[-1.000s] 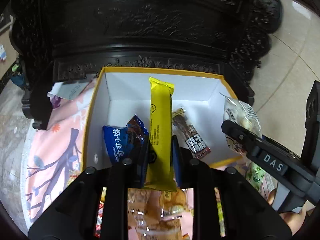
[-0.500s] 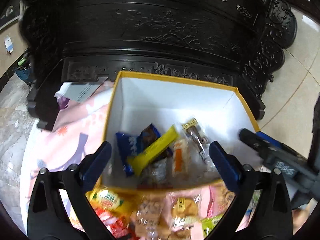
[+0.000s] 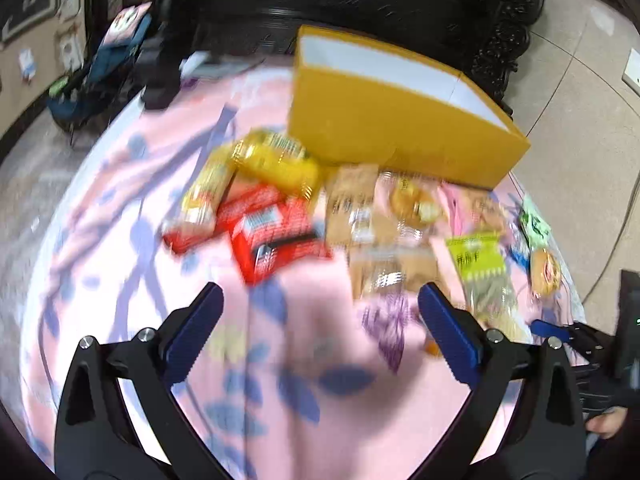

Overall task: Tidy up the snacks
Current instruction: 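Grasp the brown paper pack with the left tool while the right tool grasps the sesame bar bag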

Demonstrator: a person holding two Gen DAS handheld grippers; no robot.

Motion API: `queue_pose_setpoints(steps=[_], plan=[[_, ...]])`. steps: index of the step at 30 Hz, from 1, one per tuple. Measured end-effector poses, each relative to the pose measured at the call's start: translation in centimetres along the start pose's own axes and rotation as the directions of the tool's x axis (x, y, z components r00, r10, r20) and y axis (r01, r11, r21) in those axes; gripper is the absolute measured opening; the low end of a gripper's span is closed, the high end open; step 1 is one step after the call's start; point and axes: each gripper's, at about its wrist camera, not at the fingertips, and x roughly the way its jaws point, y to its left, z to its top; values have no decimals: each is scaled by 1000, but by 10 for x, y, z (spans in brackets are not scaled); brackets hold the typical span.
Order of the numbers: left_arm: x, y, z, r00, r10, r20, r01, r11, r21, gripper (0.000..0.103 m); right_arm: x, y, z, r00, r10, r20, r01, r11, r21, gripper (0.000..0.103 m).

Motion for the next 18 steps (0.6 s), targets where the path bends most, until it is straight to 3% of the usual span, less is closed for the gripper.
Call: queue_pose_setpoints(steps=[3, 5, 7, 9, 13, 18], plan=[[-3, 11, -12, 1000, 8, -22, -8, 1000, -28, 99, 9, 11, -5, 993, -95, 63, 98, 994, -48, 74], [-7, 14, -19, 999, 20, -29, -21, 999, -33, 99, 9, 19, -8, 989, -100, 110, 109, 991, -73, 69], [-11, 15, -26, 999, 21, -32, -22, 999, -33, 99, 7, 24, -11, 984, -95, 148, 105, 992, -64, 41], [-11, 13, -29, 999, 26, -40, -27, 999, -29, 99, 7, 24, -9, 984, -82, 155, 91, 994, -53, 29], [5, -12, -22, 998, 1, -60, -2, 1000, -26, 99, 8, 25, -8, 978, -90, 187, 98, 994, -36, 29], [39, -62, -2, 997, 30, -68, -24, 997, 78, 99, 10, 23, -9, 977, -75, 200, 81, 996, -24, 30]])
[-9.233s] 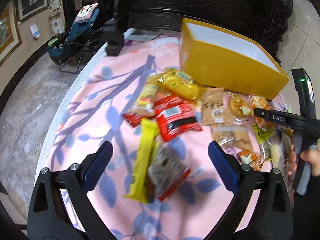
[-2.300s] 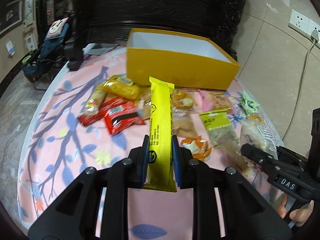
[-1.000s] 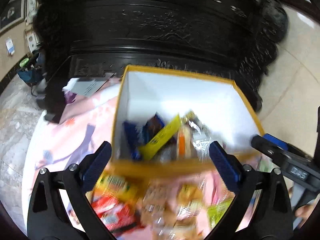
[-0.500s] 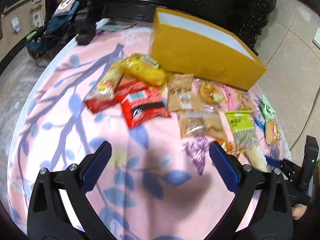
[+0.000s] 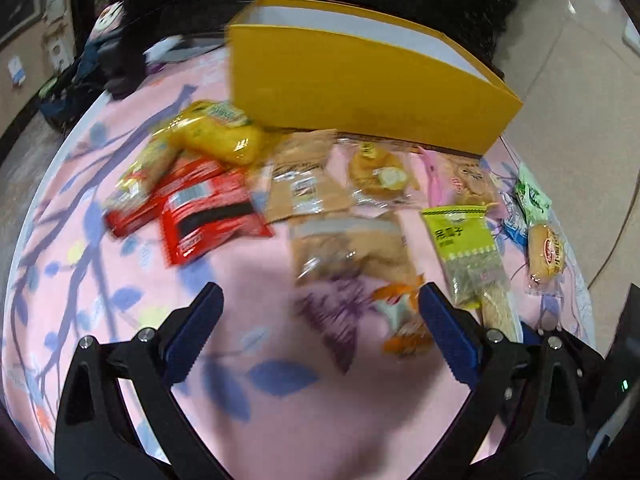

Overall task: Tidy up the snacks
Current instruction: 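Grasp the brown paper pack with the left tool while the right tool grasps the sesame bar bag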

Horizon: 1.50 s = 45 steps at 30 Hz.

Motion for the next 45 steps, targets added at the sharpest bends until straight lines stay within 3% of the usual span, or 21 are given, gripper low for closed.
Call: queue_pose_setpoints(steps=[4, 10, 18, 20, 22, 24, 27, 32, 40, 45], plan=[[24, -29, 15, 999, 51, 9, -51, 997, 57, 99, -1, -3, -1, 1000, 19, 2, -19, 1000, 9, 30], [72, -33, 16, 988, 129, -89, -122, 989, 79, 101, -1, -6, -2, 999, 40, 5, -40, 999, 21, 32], [79, -33, 20, 991, 136, -18, -134, 989, 69, 100, -1, -8, -2, 999, 53, 8, -53, 998, 31, 32], [74, -34, 18, 991, 133, 7, -133, 988, 74, 89, -1, -7, -2, 999, 50, 9, -50, 998, 34, 32], [68, -35, 15, 992, 128, 21, -129, 988, 83, 65, 0, -7, -2, 999, 43, 10, -44, 998, 39, 30], [63, -33, 13, 993, 113, 17, -114, 991, 73, 57, 0, -7, -2, 999, 41, 12, -41, 998, 47, 29], [48, -21, 5, 998, 60, 3, -60, 998, 18, 55, -2, -10, -2, 998, 59, 4, -60, 994, 89, 29], [-3, -2, -13, 998, 0, 60, 1, 1000, -8, 55, -11, -8, -3, 998, 53, 19, -54, 994, 93, 29], [-41, 9, -40, 997, -28, 72, 29, 1000, -10, 55, -28, 10, 6, 996, 70, 61, -73, 995, 61, 29], [-55, 8, -32, 994, -39, 99, 39, 999, -1, 56, -34, 19, 17, 994, 79, 75, -82, 996, 34, 29]])
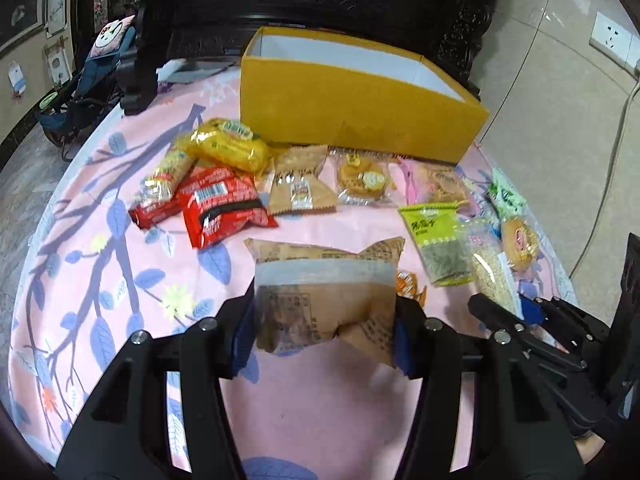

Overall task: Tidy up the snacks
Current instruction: 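Carry both packs into the yellow box and open both tools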

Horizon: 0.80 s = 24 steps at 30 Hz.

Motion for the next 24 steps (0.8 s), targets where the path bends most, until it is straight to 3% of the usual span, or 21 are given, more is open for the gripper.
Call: queue_pose_setpoints(steps=[10, 15, 19, 24], plan=[[2, -9, 56, 999, -33, 9, 33, 999, 24, 56, 1, -6, 51, 999, 34, 29, -35, 999, 18, 29], [13, -17, 131, 1000, -18, 23, 17, 999, 50, 56, 2, -13, 122, 995, 71, 65, -73, 997, 31, 29], [43, -23, 188, 1000, 27, 14, -28, 999, 39, 57, 19, -20, 186, 995, 55, 83, -59, 997, 45, 29], [82, -20, 232, 997, 78, -10, -78, 997, 7, 57, 60, -42, 245, 997, 25, 67, -32, 994, 101, 29]])
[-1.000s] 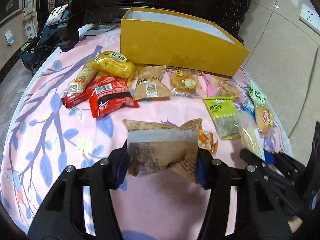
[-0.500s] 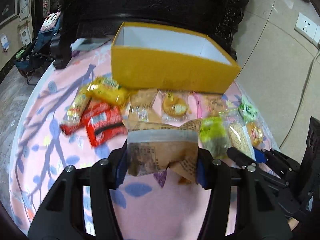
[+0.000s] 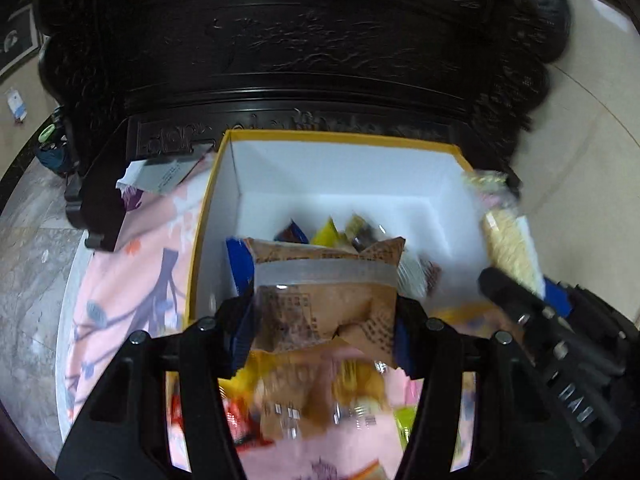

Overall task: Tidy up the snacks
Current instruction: 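Carry both packs into the yellow box and open both tools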

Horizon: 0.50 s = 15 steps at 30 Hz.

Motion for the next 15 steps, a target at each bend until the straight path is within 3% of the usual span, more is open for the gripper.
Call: queue_pose_setpoints(steps=[8, 9, 10, 12, 15], plan=[[43, 23, 32, 1000, 7, -22, -9, 997, -75, 59, 42, -11, 25, 1000, 3, -19, -2, 1000, 25, 29], [45, 27, 34, 1000, 5, -18, -6, 996, -89, 66, 46, -12, 27, 1000, 2, -22, -1, 1000, 21, 32], [45, 28, 34, 1000, 0, -14, -2, 995, -100, 83, 50, -14, 28, 999, -6, -38, 6, 1000, 8, 43], [38, 32, 33, 1000, -4, 4, 5, 994, -112, 99, 51, -19, 27, 996, -37, -84, 35, 999, -21, 67], [22, 35, 25, 999, 11, 31, -9, 996, -86, 99, 23, -37, 16, 993, -70, -92, 64, 996, -63, 67]])
